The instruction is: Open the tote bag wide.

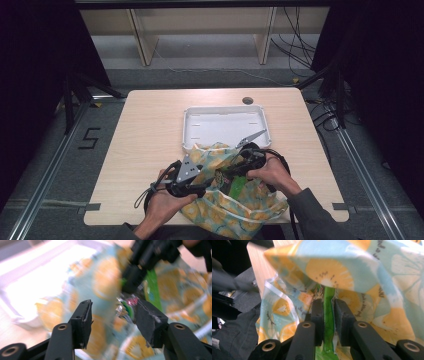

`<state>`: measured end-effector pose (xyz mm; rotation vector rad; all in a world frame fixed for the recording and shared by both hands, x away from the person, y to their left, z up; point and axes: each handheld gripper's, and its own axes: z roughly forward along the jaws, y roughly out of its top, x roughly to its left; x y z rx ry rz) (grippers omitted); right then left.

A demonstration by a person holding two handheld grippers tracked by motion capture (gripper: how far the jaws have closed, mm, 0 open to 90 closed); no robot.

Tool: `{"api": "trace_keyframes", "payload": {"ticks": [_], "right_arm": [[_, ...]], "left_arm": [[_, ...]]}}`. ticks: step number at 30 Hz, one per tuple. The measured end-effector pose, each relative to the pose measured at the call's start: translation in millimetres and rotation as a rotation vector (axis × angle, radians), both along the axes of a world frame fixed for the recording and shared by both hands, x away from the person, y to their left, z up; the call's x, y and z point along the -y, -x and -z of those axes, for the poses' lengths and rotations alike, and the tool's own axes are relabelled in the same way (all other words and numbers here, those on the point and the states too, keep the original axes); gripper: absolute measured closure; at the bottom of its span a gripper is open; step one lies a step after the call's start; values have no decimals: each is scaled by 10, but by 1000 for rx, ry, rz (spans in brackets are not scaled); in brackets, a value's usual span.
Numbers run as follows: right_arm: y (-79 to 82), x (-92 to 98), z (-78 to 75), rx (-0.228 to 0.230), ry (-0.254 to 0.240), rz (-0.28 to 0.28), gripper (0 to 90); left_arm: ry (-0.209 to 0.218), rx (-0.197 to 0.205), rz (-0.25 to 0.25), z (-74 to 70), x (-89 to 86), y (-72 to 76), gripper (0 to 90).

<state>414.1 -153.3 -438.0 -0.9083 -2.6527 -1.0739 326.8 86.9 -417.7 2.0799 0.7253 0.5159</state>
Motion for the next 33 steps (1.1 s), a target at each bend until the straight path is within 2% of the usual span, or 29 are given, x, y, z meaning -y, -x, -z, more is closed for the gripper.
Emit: {"api": "trace_keyframes", "payload": {"ticks": [1, 2, 3, 4, 5, 8, 9, 10, 11, 13, 15, 16, 20, 21, 22, 27, 28, 30, 32, 33], "right_arm": [[12, 14, -17, 0, 11, -8, 794], [15, 19, -21, 8, 15, -9, 794], [15, 19, -21, 8, 15, -9, 794], [24, 24, -29, 8, 16, -14, 794], [37, 31, -42, 21, 30, -13, 795], [51, 36, -60, 24, 40, -17, 794], [57, 37, -64, 19, 38, -16, 794], [60, 42, -73, 39, 48, -30, 795], [60, 42, -73, 39, 48, -30, 795], [71, 51, -87, 43, 48, -33, 795], [84, 79, -111, 56, 56, -41, 795], [121, 110, -141, 54, 67, -32, 795], [154, 181, -195, 82, 71, -53, 797], [188, 229, -243, 78, 62, -46, 800], [179, 252, -254, 97, 51, -61, 802], [197, 352, -349, 99, 31, -54, 803], [211, 378, -380, 99, 23, -39, 804], [211, 381, -385, 94, 17, -51, 804], [214, 406, -420, 101, -2, -58, 804], [209, 422, -432, 116, -8, -59, 804]], "left_arm": [[-37, 12, -2, -22, 0, -35, 436], [-81, -15, -9, -17, 16, -112, 416], [-81, -15, -9, -17, 16, -112, 398], [-89, -44, -7, 21, 43, -183, 398], [-112, -53, 6, 76, 84, -271, 430], [-134, -51, 34, 104, 115, -334, 641], [-126, -57, 35, 125, 145, -380, 641], [-156, -68, 43, 122, 146, -468, 809], [-156, -68, 43, 122, 146, -468, 842], [-161, -61, 28, 126, 129, -581, 864], [-130, -73, -9, 157, 105, -674, 872], [-141, -77, -16, 167, 75, -723, 874], [-126, -113, -43, 241, 34, -831, 874], [-115, -135, -55, 280, 16, -858, 872], [-112, -140, -57, 303, 11, -870, 871], [-95, -170, -76, 380, -17, -880, 858], [-82, -183, -78, 405, -29, -890, 846], [-81, -184, -78, 418, -34, -897, 844], [-83, -193, -87, 427, -41, -886, 840], [-71, -195, -90, 436, -43, -882, 837]]}}
